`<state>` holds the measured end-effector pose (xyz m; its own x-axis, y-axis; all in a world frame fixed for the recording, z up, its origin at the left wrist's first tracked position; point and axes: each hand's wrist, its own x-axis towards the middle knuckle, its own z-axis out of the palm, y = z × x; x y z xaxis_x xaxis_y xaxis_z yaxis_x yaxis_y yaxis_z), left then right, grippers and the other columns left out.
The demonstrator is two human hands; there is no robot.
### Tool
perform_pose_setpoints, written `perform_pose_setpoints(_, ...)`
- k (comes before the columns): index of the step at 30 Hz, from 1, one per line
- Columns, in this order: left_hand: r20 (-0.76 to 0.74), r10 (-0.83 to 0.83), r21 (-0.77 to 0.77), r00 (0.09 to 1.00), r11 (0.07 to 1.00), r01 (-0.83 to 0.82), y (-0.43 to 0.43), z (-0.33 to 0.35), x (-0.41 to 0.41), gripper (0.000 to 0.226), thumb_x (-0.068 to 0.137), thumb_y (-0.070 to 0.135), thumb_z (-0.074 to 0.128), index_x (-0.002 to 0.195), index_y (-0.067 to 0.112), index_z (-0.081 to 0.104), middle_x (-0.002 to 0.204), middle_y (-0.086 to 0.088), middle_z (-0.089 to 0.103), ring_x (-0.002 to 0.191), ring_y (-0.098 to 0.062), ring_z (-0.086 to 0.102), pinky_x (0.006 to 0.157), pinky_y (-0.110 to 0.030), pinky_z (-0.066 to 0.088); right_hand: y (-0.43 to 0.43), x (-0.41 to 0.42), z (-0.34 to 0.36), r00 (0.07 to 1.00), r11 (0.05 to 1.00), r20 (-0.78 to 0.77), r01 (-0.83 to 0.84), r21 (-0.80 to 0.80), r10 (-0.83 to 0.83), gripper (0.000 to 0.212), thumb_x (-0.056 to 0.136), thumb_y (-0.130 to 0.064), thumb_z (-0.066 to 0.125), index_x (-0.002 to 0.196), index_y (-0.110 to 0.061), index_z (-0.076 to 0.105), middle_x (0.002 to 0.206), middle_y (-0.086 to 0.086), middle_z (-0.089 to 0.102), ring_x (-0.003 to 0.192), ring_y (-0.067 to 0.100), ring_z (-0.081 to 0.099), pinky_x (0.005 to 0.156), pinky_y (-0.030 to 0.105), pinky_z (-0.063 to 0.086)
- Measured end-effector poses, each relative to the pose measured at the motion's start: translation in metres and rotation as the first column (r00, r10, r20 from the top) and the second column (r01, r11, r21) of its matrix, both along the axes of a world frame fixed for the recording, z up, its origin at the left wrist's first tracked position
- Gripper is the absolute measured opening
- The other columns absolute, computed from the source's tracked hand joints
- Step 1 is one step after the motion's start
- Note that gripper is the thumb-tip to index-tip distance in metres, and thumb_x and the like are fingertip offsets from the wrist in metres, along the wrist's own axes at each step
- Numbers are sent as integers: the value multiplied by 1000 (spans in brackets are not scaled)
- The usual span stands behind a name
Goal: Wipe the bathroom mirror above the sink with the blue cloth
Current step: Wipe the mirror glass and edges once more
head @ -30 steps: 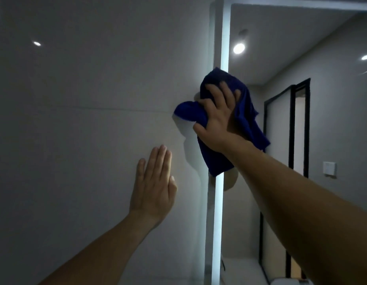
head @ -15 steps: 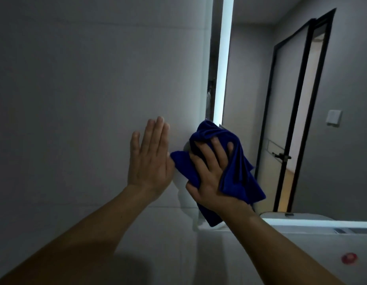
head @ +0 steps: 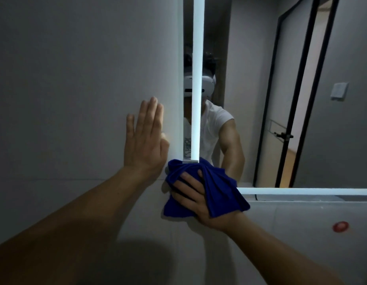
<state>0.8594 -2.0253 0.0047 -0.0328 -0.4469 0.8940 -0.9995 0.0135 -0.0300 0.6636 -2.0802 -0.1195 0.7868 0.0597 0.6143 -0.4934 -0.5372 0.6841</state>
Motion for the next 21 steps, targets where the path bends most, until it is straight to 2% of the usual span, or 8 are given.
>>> perform_pose_setpoints(2,11,7,14,1000,1000,-7,-3,0,-3,74,93,21,36,158,11,3,167,-5,-6,152,-16,-13,124,-47,-2,7,-15,21,992,989,-10,-123,83,125,51,99,-17,55,147,-19,37,156,7,31,149,27,20,123,48,6)
perform_pose_setpoints(4,17,24,20,1000,1000,-24,-3,-2,-2,72,94,23,35,158,12,3,166,-4,-8,152,-16,-13,124,-47,-2,6,-43,25,990,991,-40,-136,19,137,54,98,-19,59,148,-21,37,157,6,29,150,28,19,123,48,6)
perform_pose_setpoints(8,32,89,7,995,996,-90,-4,-4,-4,68,97,26,29,159,13,4,166,-2,-11,152,-17,-13,124,-48,-2,-18,-151,17,999,998,20,31,-60,-29,70,95,-28,61,155,-28,24,165,2,14,152,27,13,123,50,2)
perform_pose_setpoints(11,7,128,-8,992,992,-128,-10,-6,-11,70,96,27,29,158,10,4,166,-6,-9,152,-20,-14,123,-49,-6,-25,-204,21,996,996,35,79,-36,-78,67,97,-42,52,156,-33,22,164,0,16,151,29,15,122,53,4)
perform_pose_setpoints(13,19,146,-15,989,989,-146,-11,-5,-14,71,95,29,27,158,8,3,166,-11,-3,152,-22,-13,122,-50,-8,-22,-190,32,994,998,93,49,29,-52,62,97,-48,48,153,-32,27,163,0,19,151,31,15,121,54,4)
perform_pose_setpoints(17,11,164,22,986,986,-165,-1,-1,-21,70,94,30,31,157,7,9,165,-14,5,153,-28,-3,122,-54,-1,-8,-100,95,897,996,441,-10,93,-32,70,86,-51,57,149,-28,37,157,6,26,151,32,8,120,55,-1)
perform_pose_setpoints(19,9,140,1,990,990,-140,6,9,-25,62,95,30,31,151,6,23,158,-18,22,149,-36,17,120,-58,10,-2,-67,143,899,996,436,-9,91,-32,72,86,-52,56,150,-27,38,159,8,24,150,34,8,120,55,-3)
perform_pose_setpoints(21,58,83,-46,995,996,-81,11,28,-24,50,95,29,29,140,6,36,143,-21,40,134,-41,37,115,-59,23,0,-57,177,928,998,372,-14,57,-8,71,86,-50,56,151,-25,39,159,9,26,150,35,11,120,57,0)
